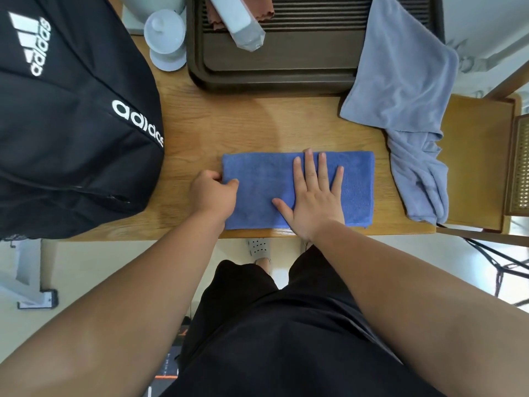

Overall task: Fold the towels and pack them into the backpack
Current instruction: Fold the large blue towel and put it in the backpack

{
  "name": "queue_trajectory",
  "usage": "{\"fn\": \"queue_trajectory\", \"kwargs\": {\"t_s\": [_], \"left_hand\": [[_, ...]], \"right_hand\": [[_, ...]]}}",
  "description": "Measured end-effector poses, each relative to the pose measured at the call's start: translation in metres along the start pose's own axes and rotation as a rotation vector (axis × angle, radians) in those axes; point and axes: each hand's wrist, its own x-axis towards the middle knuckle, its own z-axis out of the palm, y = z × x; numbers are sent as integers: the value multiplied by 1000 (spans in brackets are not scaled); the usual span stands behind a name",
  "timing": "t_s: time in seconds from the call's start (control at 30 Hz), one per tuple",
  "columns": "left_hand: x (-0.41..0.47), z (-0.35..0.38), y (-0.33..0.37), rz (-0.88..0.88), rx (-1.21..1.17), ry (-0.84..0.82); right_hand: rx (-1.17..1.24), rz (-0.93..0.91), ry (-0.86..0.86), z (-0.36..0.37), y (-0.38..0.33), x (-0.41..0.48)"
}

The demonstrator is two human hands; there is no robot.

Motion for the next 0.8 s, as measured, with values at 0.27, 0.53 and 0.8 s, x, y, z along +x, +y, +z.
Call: {"fn": "queue_trajectory", "kwargs": {"t_s": [0.27, 0.53, 0.8], "left_hand": [[-6, -3, 20, -109, -153, -99], [-36, -17, 43, -209, -410, -248], [-91, 13, 93, 125, -232, -142]], "right_hand": [[8, -13, -9, 0, 1, 0], [189, -96, -176, -27, 15, 2], [548, 20, 42, -58, 101, -20]]}}
